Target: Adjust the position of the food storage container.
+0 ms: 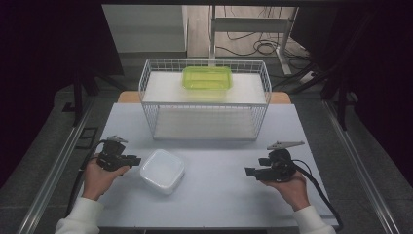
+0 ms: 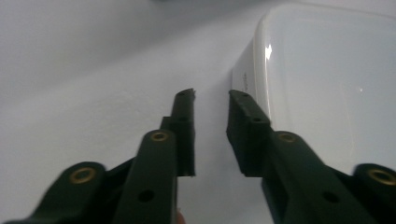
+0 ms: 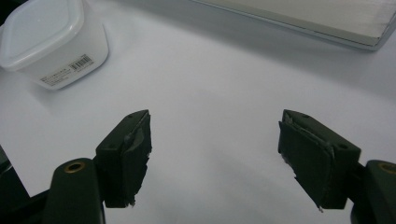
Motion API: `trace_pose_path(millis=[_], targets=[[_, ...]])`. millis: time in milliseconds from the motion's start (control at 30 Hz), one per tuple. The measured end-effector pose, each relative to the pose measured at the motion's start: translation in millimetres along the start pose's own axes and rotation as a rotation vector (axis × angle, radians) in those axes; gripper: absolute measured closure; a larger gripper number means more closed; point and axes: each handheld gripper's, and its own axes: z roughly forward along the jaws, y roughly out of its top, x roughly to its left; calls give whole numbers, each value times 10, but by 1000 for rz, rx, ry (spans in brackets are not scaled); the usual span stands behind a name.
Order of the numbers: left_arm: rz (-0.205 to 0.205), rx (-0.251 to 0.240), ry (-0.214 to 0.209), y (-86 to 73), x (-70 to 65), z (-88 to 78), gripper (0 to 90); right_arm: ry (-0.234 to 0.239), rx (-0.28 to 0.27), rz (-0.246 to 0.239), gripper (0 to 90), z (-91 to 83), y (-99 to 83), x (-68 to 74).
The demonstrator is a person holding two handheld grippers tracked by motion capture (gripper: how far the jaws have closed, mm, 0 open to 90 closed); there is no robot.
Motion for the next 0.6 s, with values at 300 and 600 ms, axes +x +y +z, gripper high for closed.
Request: trace_pose_path(millis=[300,600], targets=[[-1,40,-39,-39,21,9,900,-6,2,6,258,4,-1,-3],[-2,50,-66,-45,-81,23,900,-7,5,12,260,16,-1,-4]])
